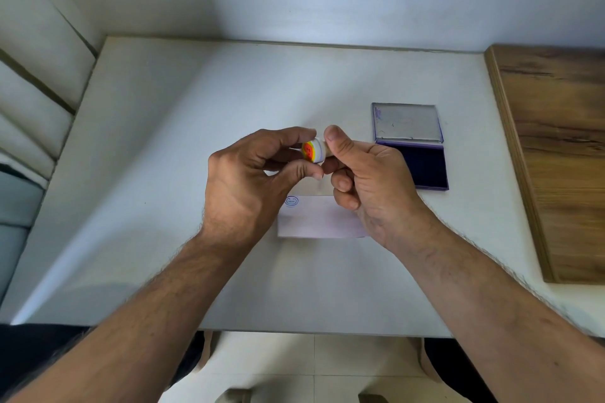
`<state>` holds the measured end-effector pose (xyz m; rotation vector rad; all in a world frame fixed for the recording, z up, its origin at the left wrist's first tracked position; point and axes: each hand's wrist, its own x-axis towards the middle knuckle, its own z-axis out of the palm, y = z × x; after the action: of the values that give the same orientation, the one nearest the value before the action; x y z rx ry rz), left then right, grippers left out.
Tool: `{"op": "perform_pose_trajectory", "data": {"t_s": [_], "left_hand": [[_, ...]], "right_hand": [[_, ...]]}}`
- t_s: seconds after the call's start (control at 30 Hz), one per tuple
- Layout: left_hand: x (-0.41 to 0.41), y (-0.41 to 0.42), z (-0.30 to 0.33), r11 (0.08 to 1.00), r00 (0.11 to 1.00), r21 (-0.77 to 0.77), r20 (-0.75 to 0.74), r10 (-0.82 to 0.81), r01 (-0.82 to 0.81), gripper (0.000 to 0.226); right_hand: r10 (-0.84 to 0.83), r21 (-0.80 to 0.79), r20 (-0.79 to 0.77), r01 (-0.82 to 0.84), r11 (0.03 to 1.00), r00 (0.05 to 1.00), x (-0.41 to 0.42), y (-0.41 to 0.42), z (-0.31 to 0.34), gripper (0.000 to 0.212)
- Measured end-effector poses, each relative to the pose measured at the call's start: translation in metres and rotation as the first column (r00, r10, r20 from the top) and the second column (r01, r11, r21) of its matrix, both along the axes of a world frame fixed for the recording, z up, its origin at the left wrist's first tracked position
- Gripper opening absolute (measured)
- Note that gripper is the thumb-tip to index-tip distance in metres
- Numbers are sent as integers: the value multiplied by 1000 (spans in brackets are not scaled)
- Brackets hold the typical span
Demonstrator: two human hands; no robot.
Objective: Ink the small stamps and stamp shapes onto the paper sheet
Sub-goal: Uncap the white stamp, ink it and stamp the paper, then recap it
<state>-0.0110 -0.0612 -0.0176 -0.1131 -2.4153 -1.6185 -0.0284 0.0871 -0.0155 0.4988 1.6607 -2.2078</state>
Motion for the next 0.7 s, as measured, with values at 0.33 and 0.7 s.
{"op": "perform_pose_trajectory", "data": {"t_s": [0.33, 0.7], "left_hand": [[-1, 0, 1, 992, 993, 117, 114, 25, -39, 33], [-2, -2, 6, 979, 990, 200, 141, 12, -40, 33]], "right_hand": [[-21, -29, 2, 21, 999, 1000, 0, -2, 1, 30], [-147, -61, -48, 144, 988, 988, -3, 5, 4, 9]]}}
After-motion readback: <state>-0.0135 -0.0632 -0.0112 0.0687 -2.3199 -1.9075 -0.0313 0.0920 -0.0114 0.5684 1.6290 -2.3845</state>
